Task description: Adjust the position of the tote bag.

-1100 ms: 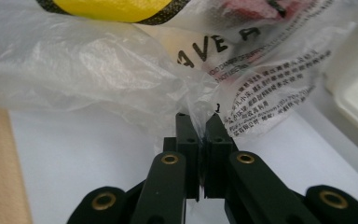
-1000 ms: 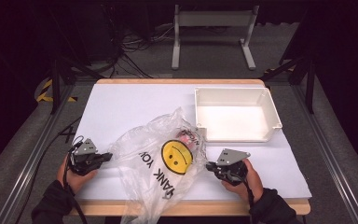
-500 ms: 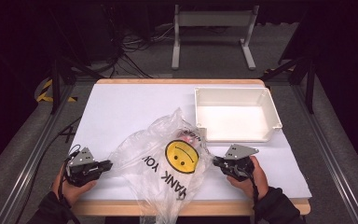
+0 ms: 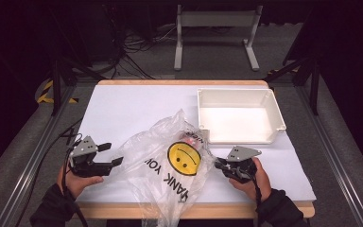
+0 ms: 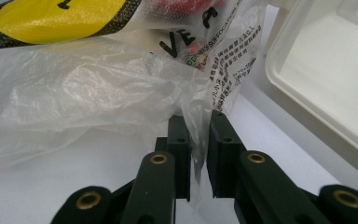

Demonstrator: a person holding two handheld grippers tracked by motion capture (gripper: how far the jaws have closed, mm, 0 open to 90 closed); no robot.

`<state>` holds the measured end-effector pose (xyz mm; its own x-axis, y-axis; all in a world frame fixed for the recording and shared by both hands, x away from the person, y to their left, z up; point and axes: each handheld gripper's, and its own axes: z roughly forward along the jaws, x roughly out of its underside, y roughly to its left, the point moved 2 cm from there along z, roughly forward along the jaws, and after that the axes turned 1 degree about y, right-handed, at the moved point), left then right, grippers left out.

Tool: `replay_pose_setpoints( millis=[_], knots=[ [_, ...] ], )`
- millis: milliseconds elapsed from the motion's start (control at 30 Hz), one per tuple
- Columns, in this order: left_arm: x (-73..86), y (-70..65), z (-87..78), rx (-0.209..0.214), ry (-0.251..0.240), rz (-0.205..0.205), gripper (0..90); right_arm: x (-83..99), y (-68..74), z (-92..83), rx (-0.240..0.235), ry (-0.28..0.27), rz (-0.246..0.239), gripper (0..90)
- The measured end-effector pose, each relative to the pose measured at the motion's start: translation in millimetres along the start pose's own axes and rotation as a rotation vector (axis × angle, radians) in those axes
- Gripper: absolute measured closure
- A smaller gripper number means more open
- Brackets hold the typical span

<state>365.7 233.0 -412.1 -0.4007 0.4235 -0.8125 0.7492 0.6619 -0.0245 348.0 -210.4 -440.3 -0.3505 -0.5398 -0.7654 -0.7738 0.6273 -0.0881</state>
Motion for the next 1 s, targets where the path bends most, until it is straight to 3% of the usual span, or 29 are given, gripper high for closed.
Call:
replay_pose_setpoints(
  millis=[133, 300, 467, 567, 633, 700, 867, 1000],
  knots=[
    [-11.7, 4.2, 12.2, 0.022, -0.002, 0.006, 27.1, 0.9, 0.1, 1.1, 0.001, 0.005, 0.000, 81.3],
    [-28.2, 1.0, 37.7, 0.029, 0.038, 0.021, 26.5, 2.0, 2.1, 3.8, 0.004, 0.015, -0.016, 81.9],
    [-43.7, 3.0, 52.8, 0.041, 0.042, -0.009, 30.4, 2.8, 3.3, 5.0, -0.001, 0.021, -0.023, 82.2],
    [-50.1, 0.8, 62.5, 0.059, 0.063, 0.001, 38.2, 3.0, 3.3, 4.6, 0.000, 0.020, -0.026, 82.1],
    [-52.7, -2.1, 69.4, 0.069, 0.090, 0.030, 47.9, 3.0, 2.8, 4.5, 0.000, 0.020, -0.027, 82.1],
    [-54.0, -4.0, 75.1, 0.053, 0.111, 0.050, 56.6, 2.9, 2.5, 4.1, 0.005, 0.020, -0.029, 82.1],
    [-51.7, -1.6, 80.2, 0.060, 0.140, 0.056, 86.9, 2.8, 0.8, 3.6, 0.015, 0.018, -0.029, 82.2],
    [-46.4, 6.3, 74.4, 0.033, 0.142, 0.040, 89.8, 2.5, -0.1, 3.1, 0.023, 0.014, -0.026, 82.2]
  ],
)
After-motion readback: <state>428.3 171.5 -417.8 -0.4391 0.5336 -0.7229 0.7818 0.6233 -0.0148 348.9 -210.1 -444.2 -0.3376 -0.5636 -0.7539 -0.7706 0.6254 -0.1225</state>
